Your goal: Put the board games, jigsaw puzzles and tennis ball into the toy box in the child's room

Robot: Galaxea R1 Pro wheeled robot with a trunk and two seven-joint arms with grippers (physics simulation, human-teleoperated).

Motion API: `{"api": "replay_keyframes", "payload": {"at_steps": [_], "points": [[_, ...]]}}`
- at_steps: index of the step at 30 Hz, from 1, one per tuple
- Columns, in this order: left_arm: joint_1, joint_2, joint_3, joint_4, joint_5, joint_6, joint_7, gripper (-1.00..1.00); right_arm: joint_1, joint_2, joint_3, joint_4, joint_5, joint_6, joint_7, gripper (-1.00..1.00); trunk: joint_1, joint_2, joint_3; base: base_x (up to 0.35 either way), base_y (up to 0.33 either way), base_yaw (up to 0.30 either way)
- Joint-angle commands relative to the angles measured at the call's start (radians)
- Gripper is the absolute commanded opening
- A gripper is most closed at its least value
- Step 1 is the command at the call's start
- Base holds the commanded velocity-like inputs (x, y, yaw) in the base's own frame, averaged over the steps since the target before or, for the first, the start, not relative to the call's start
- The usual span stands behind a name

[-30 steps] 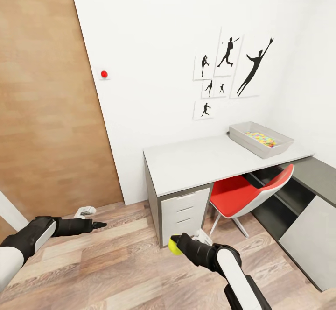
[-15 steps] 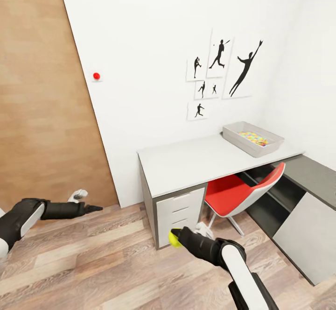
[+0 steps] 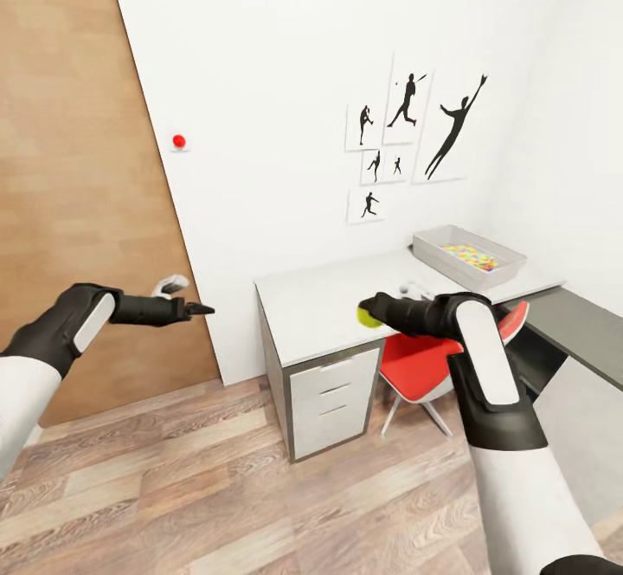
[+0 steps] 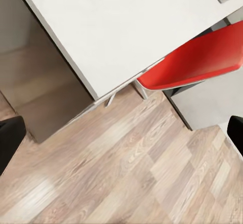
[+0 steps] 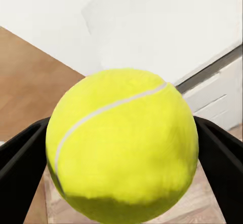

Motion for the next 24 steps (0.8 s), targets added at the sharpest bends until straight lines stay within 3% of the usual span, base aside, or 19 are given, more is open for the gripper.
{"api": "replay_keyframes", "payload": {"at_steps": [1,4,9,11,15,19,22,24], "points": [[-0.003,-0.002,-0.003,-0.001,0.003,0.004,0.009,1.00,-0.027,-0.025,-0.009,0.002,-0.021,0.003,-0.022,-1.00,0.001,-0.002,-0.002,0.000,0.000,0.000],[-0.033,-0.004,-0.003,-0.002,0.003,0.005,0.023,1.00,-0.104,-0.090,-0.017,0.026,-0.038,0.005,-0.059,-1.00,0.001,-0.002,-0.002,0.000,0.000,0.000],[-0.058,-0.005,0.004,-0.002,0.008,0.005,0.024,1.00,-0.208,-0.122,-0.020,0.143,-0.091,0.010,-0.078,-1.00,0.001,-0.002,-0.002,0.000,0.000,0.000],[-0.060,-0.006,0.009,-0.002,0.008,0.006,0.025,1.00,-0.221,-0.134,-0.020,0.154,-0.108,0.009,-0.080,-1.00,0.001,-0.002,-0.002,0.000,0.000,0.000],[-0.061,-0.009,0.010,-0.005,0.011,0.006,0.025,1.00,-0.225,-0.189,-0.018,0.148,-0.118,0.007,-0.082,-1.00,0.001,-0.002,-0.004,0.052,-0.020,-0.059],[-0.061,-0.030,0.011,-0.038,0.007,0.007,0.027,1.00,-0.228,-0.231,-0.023,0.144,-0.119,0.008,-0.082,-1.00,0.001,-0.002,-0.008,0.209,-0.173,-0.184],[-0.061,-0.052,0.012,-0.052,0.006,0.015,0.031,1.00,-0.231,-0.253,-0.023,0.143,-0.119,0.008,-0.082,-1.00,0.001,-0.002,-0.011,0.246,-0.222,-0.222],[-0.061,-0.061,0.012,-0.053,0.007,0.016,0.044,1.00,-0.234,-0.253,-0.024,0.145,-0.118,0.008,-0.082,-1.00,0.001,-0.002,-0.013,0.255,-0.230,-0.242]]}}
